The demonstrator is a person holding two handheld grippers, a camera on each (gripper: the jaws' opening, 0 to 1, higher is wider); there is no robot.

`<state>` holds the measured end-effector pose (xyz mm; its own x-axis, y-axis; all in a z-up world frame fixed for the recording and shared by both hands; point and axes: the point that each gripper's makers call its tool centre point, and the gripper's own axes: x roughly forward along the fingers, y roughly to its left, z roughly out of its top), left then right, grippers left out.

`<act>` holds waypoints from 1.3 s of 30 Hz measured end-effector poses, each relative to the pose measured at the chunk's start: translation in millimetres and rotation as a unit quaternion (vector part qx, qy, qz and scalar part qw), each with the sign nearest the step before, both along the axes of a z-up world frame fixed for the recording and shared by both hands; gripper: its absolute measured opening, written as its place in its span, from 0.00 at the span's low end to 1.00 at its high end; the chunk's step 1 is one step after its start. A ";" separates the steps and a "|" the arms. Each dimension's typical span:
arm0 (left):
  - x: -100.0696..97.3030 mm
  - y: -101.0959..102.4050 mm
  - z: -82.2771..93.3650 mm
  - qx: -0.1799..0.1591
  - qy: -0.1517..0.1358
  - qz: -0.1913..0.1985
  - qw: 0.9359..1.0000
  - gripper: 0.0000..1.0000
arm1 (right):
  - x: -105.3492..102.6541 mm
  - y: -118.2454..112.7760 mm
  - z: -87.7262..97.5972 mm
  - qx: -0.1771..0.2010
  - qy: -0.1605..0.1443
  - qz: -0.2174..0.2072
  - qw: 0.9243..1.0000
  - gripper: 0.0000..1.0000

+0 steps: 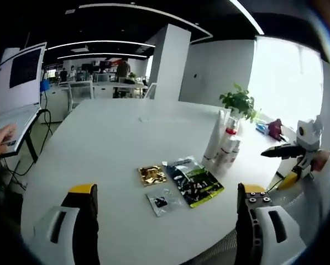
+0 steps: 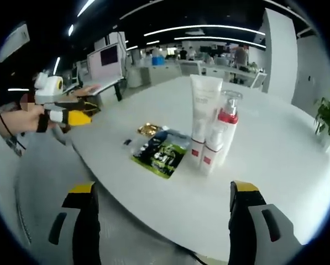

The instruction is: Arrange the skincare products in the storage area until every visible bottle or jar stands upright without overlapping.

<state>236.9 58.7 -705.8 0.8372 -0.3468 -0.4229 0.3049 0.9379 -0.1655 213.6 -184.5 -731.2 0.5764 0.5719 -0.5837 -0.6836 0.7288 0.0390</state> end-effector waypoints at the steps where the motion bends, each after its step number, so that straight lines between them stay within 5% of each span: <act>1: 0.3 -0.5 0.5 0.001 -0.002 -0.004 1.000 0.98 | 0.2 0.2 -1.0 -0.004 -0.002 0.001 1.000 0.98; 39: -0.7 -4.5 -6.1 -0.008 0.014 -0.014 1.000 0.97 | -2.1 1.7 -2.7 -0.016 0.001 0.008 1.000 0.94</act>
